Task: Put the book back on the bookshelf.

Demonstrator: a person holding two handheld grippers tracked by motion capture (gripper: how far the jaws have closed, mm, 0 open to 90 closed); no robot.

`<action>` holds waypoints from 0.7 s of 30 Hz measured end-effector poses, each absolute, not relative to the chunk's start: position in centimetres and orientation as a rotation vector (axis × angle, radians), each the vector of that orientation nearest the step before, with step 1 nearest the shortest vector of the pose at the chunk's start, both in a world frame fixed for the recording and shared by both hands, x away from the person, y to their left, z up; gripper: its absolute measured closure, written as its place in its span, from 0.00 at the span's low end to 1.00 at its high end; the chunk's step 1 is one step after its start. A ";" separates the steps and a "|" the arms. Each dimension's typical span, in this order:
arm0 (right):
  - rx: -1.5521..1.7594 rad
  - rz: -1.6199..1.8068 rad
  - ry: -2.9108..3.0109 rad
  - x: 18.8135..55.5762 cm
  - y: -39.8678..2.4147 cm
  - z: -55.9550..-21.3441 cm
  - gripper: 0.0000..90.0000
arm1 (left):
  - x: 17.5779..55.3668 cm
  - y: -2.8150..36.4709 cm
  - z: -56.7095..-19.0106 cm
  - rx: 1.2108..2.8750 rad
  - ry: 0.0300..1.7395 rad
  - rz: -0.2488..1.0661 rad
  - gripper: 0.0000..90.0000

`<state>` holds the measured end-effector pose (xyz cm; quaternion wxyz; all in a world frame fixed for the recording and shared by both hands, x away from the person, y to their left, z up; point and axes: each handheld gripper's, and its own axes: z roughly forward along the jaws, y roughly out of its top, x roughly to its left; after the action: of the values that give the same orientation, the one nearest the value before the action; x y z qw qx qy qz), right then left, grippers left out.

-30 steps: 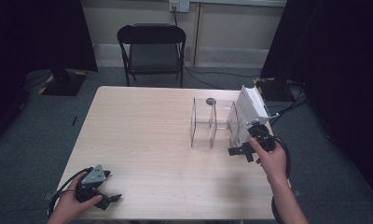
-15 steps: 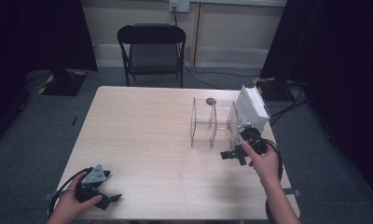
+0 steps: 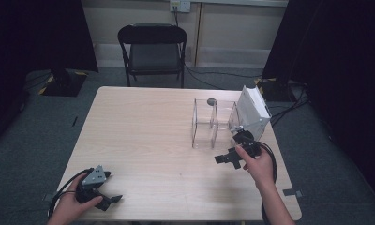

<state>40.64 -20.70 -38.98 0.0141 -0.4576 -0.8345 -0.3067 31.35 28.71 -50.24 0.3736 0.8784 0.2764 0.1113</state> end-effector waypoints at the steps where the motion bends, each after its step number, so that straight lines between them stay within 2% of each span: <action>1: -1.425 -0.955 -2.598 40.6 -20.7 -39.0 0.23 | 31.4 28.7 -50.2 2.251 0.706 0.286 0.00; 21: -1.334 -0.957 -2.603 40.4 -18.0 -40.6 0.23 | 31.4 28.7 -50.2 2.249 0.707 0.285 0.00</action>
<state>40.37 -17.95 -40.57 0.0323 -0.4332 -0.8455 -0.3107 31.35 28.70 -50.25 0.3740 0.8784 0.2762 0.1112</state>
